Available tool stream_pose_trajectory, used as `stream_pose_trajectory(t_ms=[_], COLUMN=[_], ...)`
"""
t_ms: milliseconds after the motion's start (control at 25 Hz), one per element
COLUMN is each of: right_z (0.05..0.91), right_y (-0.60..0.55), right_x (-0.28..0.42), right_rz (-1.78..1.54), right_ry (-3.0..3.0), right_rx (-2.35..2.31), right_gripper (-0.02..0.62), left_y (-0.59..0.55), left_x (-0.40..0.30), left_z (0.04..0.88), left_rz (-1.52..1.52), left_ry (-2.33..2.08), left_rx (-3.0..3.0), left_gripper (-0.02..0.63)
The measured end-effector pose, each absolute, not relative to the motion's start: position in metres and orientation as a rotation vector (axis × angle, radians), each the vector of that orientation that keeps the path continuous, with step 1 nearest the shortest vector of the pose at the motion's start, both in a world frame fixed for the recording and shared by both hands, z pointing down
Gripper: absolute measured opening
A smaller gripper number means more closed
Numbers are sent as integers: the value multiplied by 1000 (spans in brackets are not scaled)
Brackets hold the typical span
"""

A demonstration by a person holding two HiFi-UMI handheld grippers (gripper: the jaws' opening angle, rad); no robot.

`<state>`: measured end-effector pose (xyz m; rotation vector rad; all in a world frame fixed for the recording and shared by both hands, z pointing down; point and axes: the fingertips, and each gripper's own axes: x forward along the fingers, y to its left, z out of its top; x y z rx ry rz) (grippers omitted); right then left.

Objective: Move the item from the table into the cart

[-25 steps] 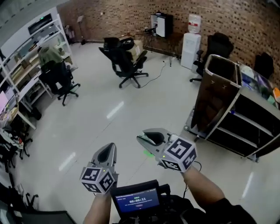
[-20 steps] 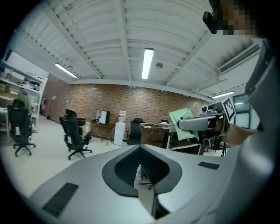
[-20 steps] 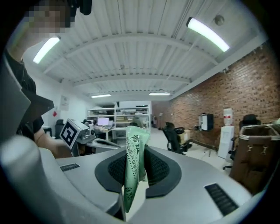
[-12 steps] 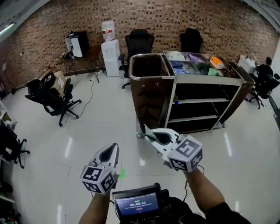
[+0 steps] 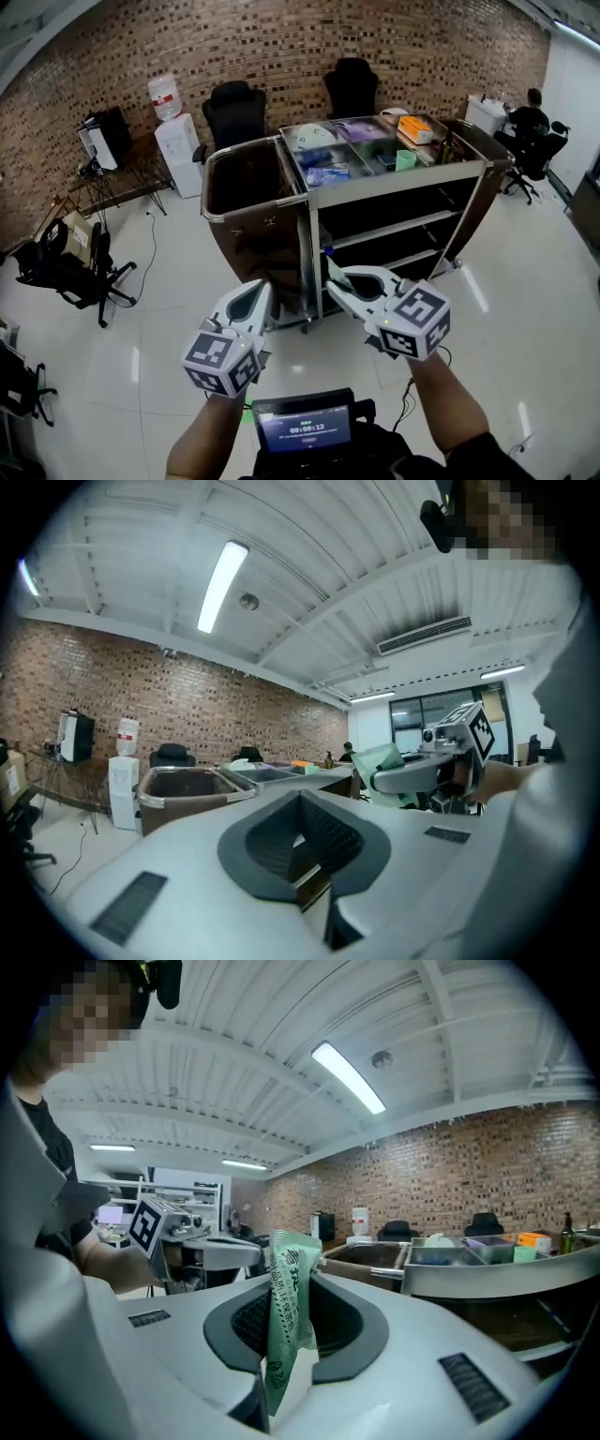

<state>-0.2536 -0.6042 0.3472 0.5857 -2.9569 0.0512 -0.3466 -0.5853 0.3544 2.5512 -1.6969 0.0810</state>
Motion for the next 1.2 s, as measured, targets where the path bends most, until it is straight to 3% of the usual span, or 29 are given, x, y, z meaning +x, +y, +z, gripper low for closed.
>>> stream_pose_trajectory(t_ms=[280, 880, 1200], right_z=[337, 281, 241], right_y=[-767, -1053, -1161], right_x=[-225, -295, -291], right_rz=[49, -60, -157], right_ry=[-2929, -2871, -2815], right_rx=[764, 916, 761], right_gripper=[32, 32, 32], left_y=[-758, -1040, -1156], left_x=[-316, -390, -383], left_z=[329, 265, 258], left_rz=[79, 46, 128], left_ry=[-1564, -1475, -1550], left_rx=[2693, 2840, 2739], left_gripper=[3, 3, 3])
